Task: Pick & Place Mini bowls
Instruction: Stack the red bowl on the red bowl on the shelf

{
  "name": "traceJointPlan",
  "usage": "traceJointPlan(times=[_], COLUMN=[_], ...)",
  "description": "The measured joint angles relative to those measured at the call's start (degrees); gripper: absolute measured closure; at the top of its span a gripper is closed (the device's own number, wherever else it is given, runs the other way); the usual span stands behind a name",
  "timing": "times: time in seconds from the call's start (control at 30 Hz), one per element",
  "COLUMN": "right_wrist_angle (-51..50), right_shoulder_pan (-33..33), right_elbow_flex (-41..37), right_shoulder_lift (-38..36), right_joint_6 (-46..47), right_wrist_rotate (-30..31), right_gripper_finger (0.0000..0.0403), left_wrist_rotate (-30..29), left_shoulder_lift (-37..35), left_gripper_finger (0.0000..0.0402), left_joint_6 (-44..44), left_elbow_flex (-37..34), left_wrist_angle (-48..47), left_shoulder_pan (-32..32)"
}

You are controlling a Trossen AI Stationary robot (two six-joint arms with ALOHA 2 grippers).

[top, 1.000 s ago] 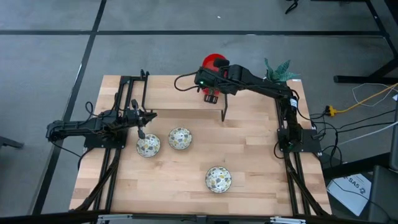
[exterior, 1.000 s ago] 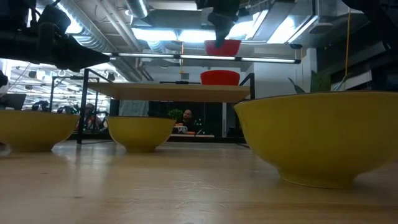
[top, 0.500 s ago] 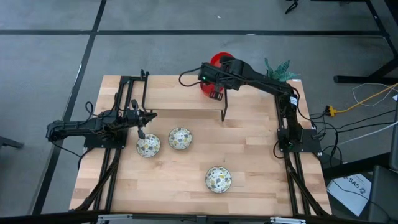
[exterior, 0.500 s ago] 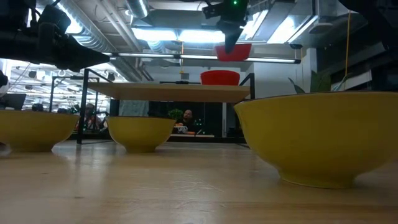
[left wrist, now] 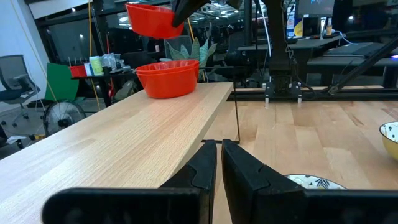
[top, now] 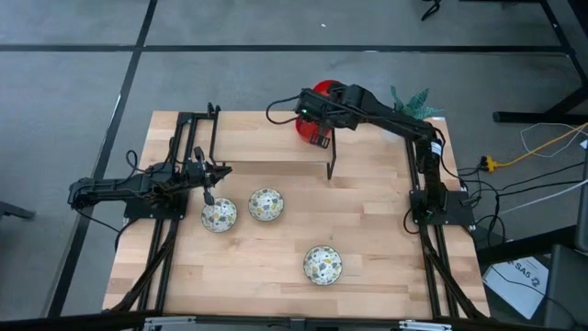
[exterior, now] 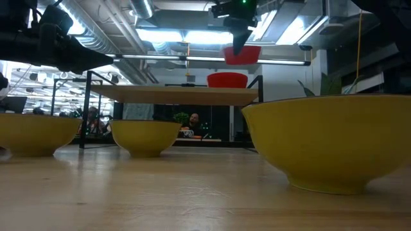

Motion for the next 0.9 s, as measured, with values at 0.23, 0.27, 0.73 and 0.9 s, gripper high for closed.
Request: traceJointPlan(times=[0.23, 0.27, 0.73, 0.9], right_wrist_angle=[-0.65, -0.81, -2.73, 9.63], right_shoulder_pan=[-0.04, -0.04, 2.84, 4.2], right_elbow_flex=[-0.17, -0.18, -5.24, -22.4], right_shoulder_lift=[-0.22, -0.32, -7.09, -16.97], right_joint_6=[1.32, 1.64, 9.97, 10.93], right_wrist_rotate=[-0.47, -0.48, 0.83, 1.07], right_gripper_finger=[0.0399, 0.04, 0.04, 0.0401], left_wrist_rotate=[0.01, 0.01, 0.02, 0.01], left_shoulder_lift=[0.0, -0.02, 0.0, -0.01], left_gripper_finger=[0.0382, 0.0382, 0.0382, 0.0382], left_joint_6=[0.0, 0.0, 0.0, 0.0], left_elbow_flex=[0.0, 0.0, 0.0, 0.01], left_wrist_angle=[0.02, 0.0, 0.02, 0.0], left_shoulder_pan=[0.0, 0.0, 0.0, 0.0])
